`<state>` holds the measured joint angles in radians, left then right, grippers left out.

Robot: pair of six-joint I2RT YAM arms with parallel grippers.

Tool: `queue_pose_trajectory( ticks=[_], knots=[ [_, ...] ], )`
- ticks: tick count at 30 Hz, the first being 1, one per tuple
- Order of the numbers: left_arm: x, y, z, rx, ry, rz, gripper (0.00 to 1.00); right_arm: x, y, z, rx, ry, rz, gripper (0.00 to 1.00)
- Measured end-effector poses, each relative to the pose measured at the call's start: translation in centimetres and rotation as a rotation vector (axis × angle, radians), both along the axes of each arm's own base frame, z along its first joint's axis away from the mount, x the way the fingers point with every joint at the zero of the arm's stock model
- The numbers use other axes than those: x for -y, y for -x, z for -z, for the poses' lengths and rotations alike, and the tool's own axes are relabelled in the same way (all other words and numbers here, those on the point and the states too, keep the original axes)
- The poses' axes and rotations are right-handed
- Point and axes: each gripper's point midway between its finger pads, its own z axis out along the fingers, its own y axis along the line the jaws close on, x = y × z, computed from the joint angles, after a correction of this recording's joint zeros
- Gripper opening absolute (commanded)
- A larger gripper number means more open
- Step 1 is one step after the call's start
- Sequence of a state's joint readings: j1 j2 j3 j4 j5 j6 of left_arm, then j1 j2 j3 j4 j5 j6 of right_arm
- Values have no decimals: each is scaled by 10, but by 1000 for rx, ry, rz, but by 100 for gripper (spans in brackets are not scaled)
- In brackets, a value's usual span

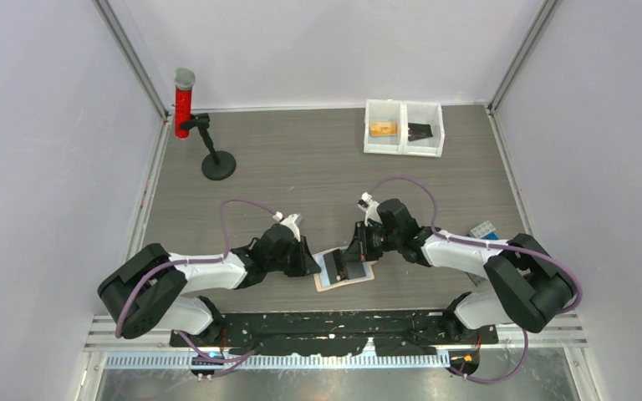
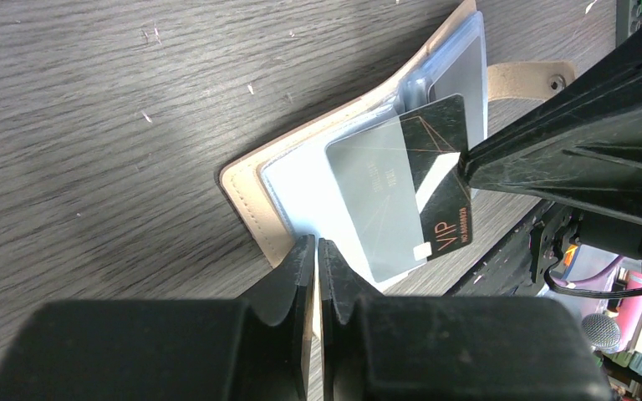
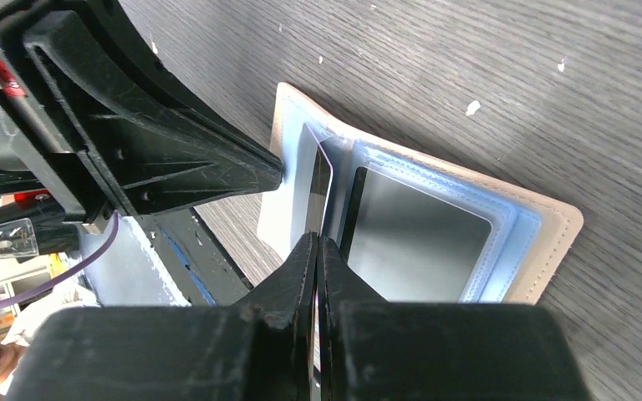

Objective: Take the credit cards out of the card holder
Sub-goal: Remove the credit card from the card holder.

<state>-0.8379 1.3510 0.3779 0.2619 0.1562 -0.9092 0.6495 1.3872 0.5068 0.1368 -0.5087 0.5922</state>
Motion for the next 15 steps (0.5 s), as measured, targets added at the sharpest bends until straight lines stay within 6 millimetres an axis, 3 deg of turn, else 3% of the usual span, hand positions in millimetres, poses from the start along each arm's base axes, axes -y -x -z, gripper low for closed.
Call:
queue_pose_trajectory(
  ticks=[15],
  knots=[
    [-3,2,-1,-5,-15,1,11,8,-7,-9,22,-10,23,5]
  ],
)
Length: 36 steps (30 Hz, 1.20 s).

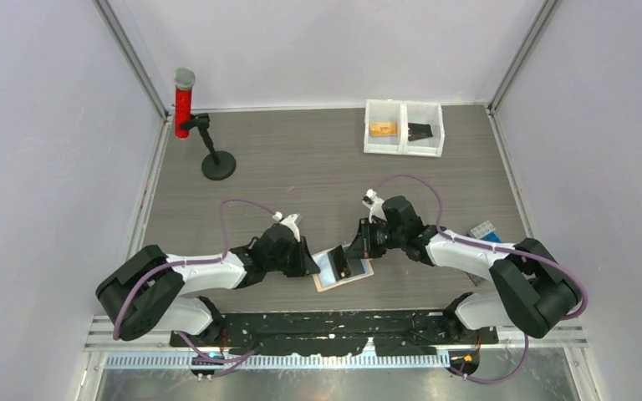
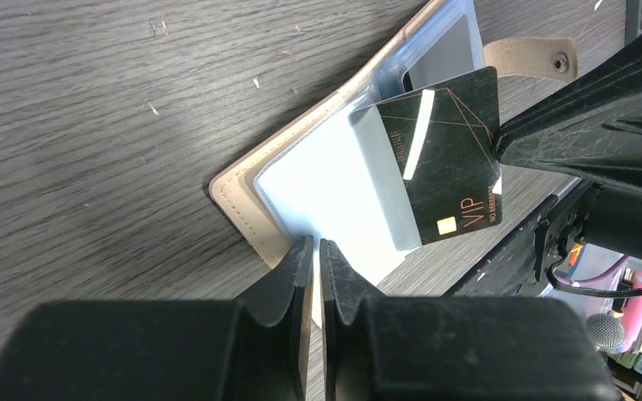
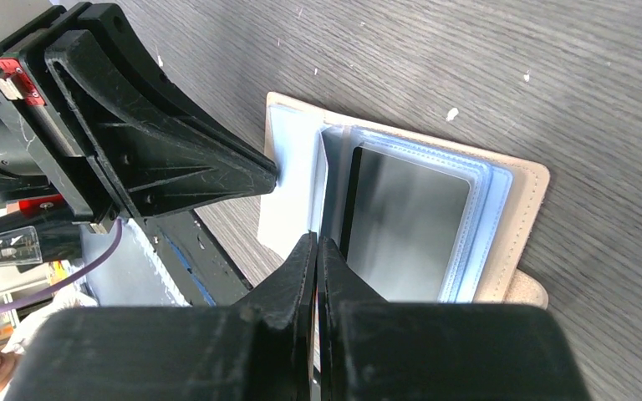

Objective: Take the credit cards out of the card holder
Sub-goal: Remove the credit card from the card holder.

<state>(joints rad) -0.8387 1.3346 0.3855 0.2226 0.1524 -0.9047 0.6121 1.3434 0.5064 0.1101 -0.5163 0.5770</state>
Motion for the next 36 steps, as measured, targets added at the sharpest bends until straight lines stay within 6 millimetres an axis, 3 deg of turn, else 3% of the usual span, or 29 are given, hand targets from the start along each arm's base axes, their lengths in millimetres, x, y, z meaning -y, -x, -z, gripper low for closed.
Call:
queue_pose_trajectory(
  ticks=[14,25,36],
  knots=[
    [2,2,-10,-5,-10,17,24,2,5,7,-22,7,-6,5],
    [18,-8,-34,33,12,40,21,5,4,6,-18,4,4,5],
    [21,-6,-5,-30,-37,57,15,7,10,9,-31,-5,-6,5]
  ],
)
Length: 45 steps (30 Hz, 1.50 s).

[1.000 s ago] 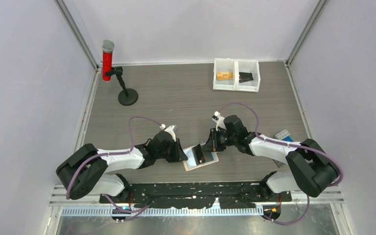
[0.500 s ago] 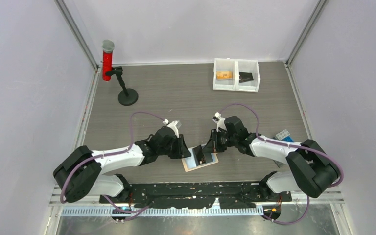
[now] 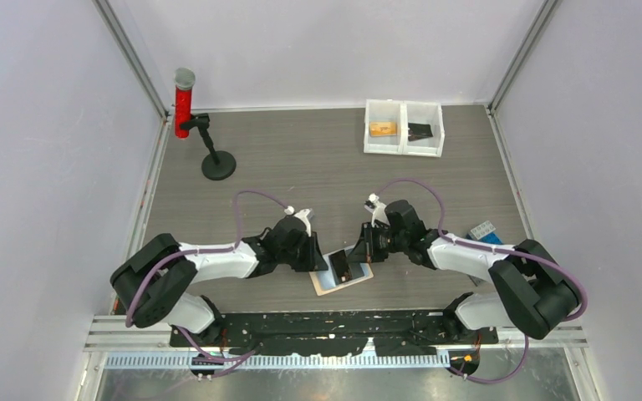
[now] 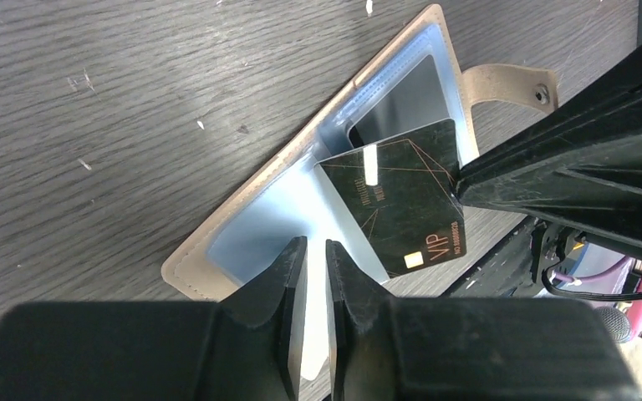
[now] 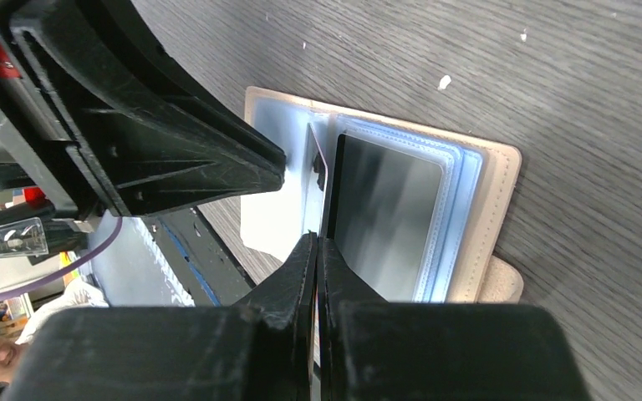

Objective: Take the credit cards out of the card holder
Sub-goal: Remove the credit card from the card holder.

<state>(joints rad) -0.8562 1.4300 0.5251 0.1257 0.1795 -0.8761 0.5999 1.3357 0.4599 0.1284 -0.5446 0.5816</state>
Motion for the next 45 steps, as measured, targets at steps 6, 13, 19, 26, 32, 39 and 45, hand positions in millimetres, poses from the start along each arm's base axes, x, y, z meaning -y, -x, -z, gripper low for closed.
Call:
queue_pose_trajectory(
  ticks=[6,13,19,26,32,39,45],
  knots=[
    [5,-2,3,2,13,4,14,-4,-1,-1,-5,-23,-4,6],
    [10,-4,3,5,33,10,13,-7,-2,1,-16,-35,-5,20],
    [11,-4,3,6,39,13,13,-8,0,4,-37,-38,-11,25],
    [11,-4,3,6,39,13,13,-8,2,7,-51,-35,-17,10],
    [12,-4,3,6,41,13,20,-6,2,8,-57,-27,-6,5],
    [14,-5,-22,39,93,7,37,8,-7,-12,18,18,65,5],
    [20,-6,-70,97,218,-2,48,15,-16,-46,111,-8,120,5]
  ],
)
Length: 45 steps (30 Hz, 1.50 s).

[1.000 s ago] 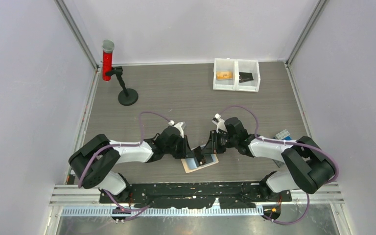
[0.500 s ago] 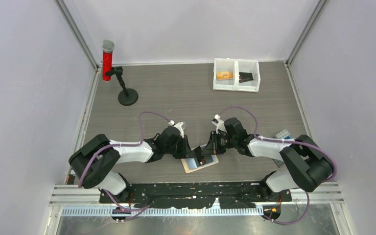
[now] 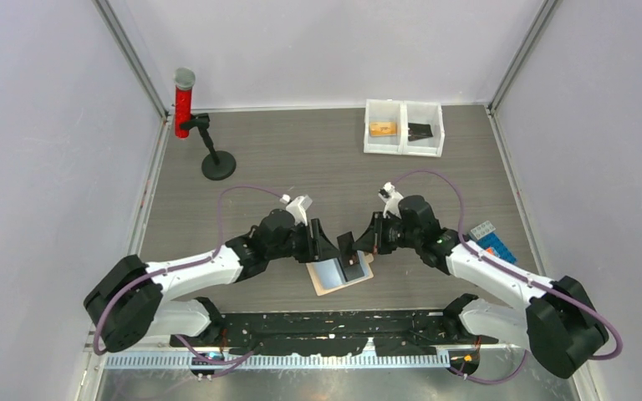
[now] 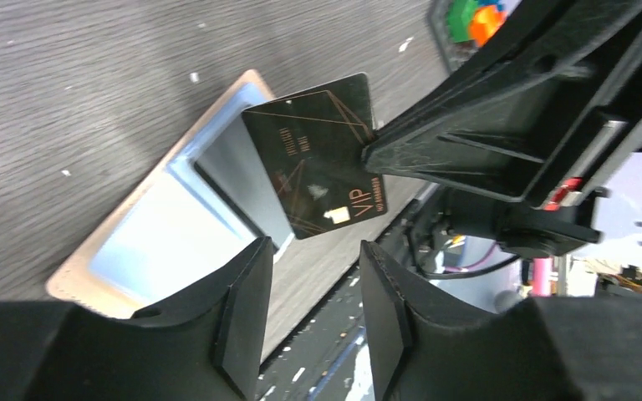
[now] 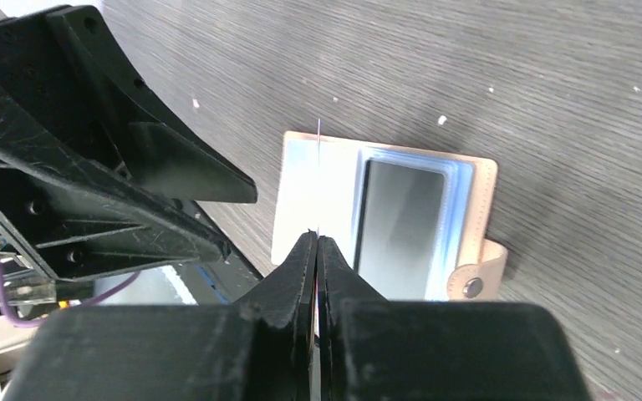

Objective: Take the credit cards out of the card holder
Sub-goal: Remove the credit card from the card holder.

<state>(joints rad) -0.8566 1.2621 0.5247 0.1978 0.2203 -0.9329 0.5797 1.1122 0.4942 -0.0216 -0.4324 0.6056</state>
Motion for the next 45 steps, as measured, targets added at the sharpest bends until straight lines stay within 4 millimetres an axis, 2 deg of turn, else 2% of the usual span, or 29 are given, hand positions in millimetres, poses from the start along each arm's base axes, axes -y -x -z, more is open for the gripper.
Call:
queue_pose_trajectory(
  ticks=[5,12,14,17,21,24,28,33,36,41,45],
  knots=[
    [2,4,-29,22,82,4,53,-5,0,-31,47,-103,16,5],
    [2,9,-53,30,164,-2,56,-13,13,-76,108,-321,10,5],
    [1,11,-58,34,188,-2,52,-15,17,-88,117,-382,3,5],
    [3,13,-66,34,233,4,41,-16,21,-99,124,-438,-7,5],
    [7,19,-78,32,316,24,18,-17,24,-102,118,-472,-18,9],
    [7,24,-82,26,361,41,1,-17,26,-102,120,-477,-32,18],
    [6,31,-93,36,399,69,0,-16,29,-93,132,-439,-65,35],
    [-3,43,-90,65,355,112,0,-9,35,-87,173,-373,-155,54],
    [-11,51,-87,90,314,145,0,-5,37,-91,206,-339,-219,56],
    [-20,68,-75,87,243,228,0,-6,37,-108,273,-320,-316,56],
    [-20,80,-71,69,222,310,0,-11,37,-102,242,-318,-370,56]
  ],
)
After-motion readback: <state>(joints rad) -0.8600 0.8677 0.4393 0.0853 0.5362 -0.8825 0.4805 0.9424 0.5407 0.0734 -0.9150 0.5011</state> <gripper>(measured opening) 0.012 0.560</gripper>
